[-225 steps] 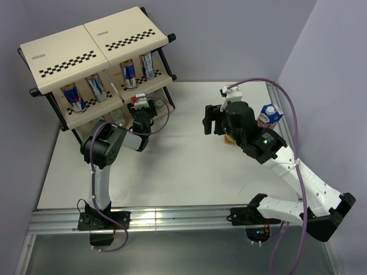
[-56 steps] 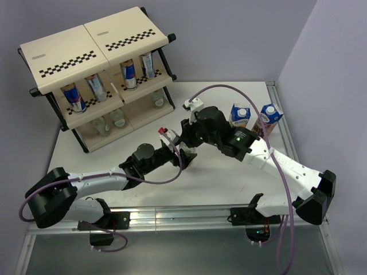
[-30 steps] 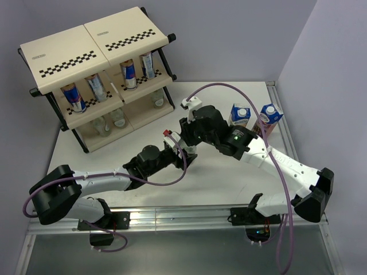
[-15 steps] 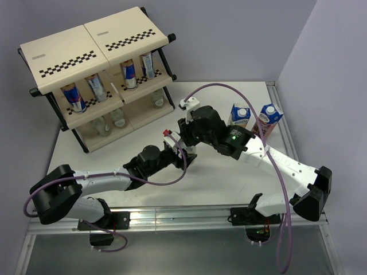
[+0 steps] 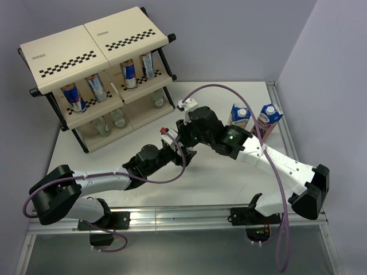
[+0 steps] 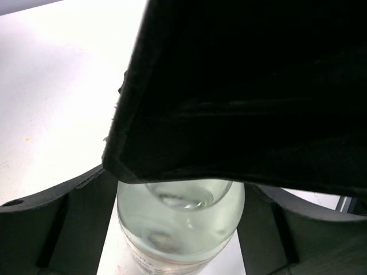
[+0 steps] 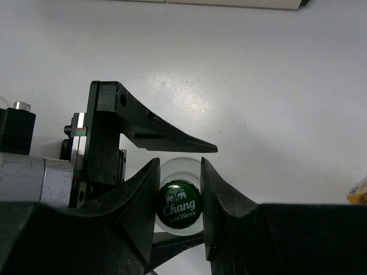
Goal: Place and organize the beverage onto the shelf
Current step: Adjust the drink.
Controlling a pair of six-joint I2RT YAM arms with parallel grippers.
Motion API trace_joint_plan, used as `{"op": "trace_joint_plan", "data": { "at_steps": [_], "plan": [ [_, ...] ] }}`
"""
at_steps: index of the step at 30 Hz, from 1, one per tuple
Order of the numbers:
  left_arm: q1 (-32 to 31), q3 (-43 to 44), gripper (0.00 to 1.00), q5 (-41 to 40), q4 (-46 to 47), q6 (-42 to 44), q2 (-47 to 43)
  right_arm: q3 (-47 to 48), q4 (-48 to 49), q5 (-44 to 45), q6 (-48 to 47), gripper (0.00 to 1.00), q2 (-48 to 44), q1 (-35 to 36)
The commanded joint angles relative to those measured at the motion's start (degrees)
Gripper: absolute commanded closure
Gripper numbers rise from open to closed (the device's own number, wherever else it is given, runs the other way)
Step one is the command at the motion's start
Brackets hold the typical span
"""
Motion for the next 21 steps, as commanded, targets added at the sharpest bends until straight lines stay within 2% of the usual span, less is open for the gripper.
{"op": "trace_joint_plan", "data": {
  "at_steps": [1,5,7,9,10,12,13,15,16,18,19,21],
  "plan": [
    [-0.26,0.93,0.22,-0.65,4.58,0.14,-1.80,4.11,6.14,-0.75,1.10,1.00,-0.80,0.75],
    [-0.26,0.93,0.35,-0.21,4.50,0.32,-1.63,4.37,5.88,-0.40,0.84,1.00,-0.89,0.75],
    [-0.26,1.01,0.53,0.05,4.50,0.49,-1.45,4.55,5.70,-0.57,0.84,1.00,-0.80,0.75],
    [-0.26,1.36,0.77,-0.64,4.15,0.32,-1.10,4.28,6.05,-0.66,0.57,1.00,-0.98,0.75],
    [-0.26,1.54,0.96,-1.00,4.06,0.23,-0.84,4.11,6.14,-0.75,0.48,0.90,-1.24,0.75],
    [-0.26,2.15,1.00,-2.22,3.71,0.05,-0.40,3.76,6.66,-0.75,0.75,0.70,-1.59,0.75],
    [-0.35,2.24,1.00,-4.49,3.97,-0.21,0.13,3.32,7.10,-0.84,0.83,0.49,-2.12,0.75],
    [-0.26,1.63,1.00,-8.45,6.59,-0.30,0.48,2.96,7.46,-0.32,1.18,0.35,-2.65,0.75],
    [-0.35,1.28,1.00,-13.43,8.00,0.40,0.83,2.96,7.20,0.99,1.36,0.26,-3.08,0.75],
    [-0.44,-0.03,1.00,-18.90,13.77,1.54,1.97,3.49,6.23,2.84,1.45,0.23,-3.61,0.75],
    [-0.44,-0.30,1.00,-24.33,15.64,3.11,2.41,3.84,5.79,3.81,1.45,0.22,-3.62,0.75],
    [-0.44,-0.39,1.00,-28.66,22.47,4.97,4.86,4.45,4.56,7.15,1.45,0.21,-3.70,0.66]
  ]
}}
